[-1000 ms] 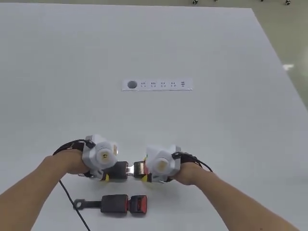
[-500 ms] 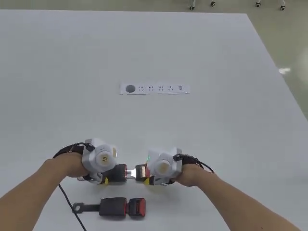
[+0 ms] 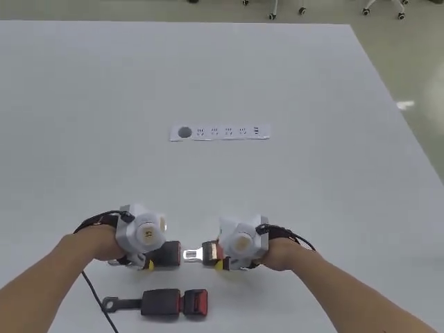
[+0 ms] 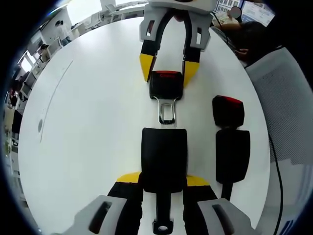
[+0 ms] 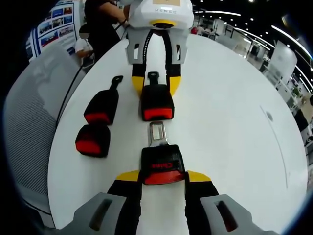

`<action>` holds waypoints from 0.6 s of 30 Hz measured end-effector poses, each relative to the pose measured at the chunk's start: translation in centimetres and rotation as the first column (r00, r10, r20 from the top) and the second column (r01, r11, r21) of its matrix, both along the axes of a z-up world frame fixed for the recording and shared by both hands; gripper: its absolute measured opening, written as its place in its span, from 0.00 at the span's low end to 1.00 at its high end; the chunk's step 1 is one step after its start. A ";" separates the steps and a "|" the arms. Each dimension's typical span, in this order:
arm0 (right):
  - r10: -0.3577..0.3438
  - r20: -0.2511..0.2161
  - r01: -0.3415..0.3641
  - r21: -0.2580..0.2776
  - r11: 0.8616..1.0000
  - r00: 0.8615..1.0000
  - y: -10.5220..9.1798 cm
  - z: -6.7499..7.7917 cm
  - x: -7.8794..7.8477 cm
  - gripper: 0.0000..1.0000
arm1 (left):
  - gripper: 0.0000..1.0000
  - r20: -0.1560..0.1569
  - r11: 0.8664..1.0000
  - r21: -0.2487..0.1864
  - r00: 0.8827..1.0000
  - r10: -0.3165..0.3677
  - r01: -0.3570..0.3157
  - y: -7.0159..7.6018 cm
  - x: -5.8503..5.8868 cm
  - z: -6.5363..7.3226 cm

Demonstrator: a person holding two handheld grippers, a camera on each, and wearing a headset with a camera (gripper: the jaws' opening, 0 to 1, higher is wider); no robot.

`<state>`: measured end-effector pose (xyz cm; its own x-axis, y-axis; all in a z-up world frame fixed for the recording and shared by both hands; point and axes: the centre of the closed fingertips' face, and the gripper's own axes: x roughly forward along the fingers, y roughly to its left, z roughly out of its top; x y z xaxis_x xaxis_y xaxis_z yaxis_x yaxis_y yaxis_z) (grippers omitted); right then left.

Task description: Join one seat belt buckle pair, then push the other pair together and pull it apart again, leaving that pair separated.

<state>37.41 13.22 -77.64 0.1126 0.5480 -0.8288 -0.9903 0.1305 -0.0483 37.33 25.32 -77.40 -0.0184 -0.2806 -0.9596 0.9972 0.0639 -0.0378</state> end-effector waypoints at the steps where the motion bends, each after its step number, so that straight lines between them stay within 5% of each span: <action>1: 0.000 -0.001 0.000 -0.001 1.000 1.000 -0.2 -0.1 0.1 0.30 | 0.31 0.000 1.000 0.000 1.000 0.001 -0.001 0.0 0.0 0.0; 18: -0.009 -0.010 0.009 -0.036 0.999 1.000 -3.0 0.0 0.1 0.30 | 0.31 0.001 1.000 -0.007 1.000 0.010 -0.010 0.1 0.1 -0.3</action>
<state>37.54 10.17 -77.66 0.1090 0.5165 -0.8493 -0.9895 0.1377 -0.0433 37.42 25.39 -77.72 -0.0150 -0.2873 -0.9577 0.9966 0.0735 -0.0377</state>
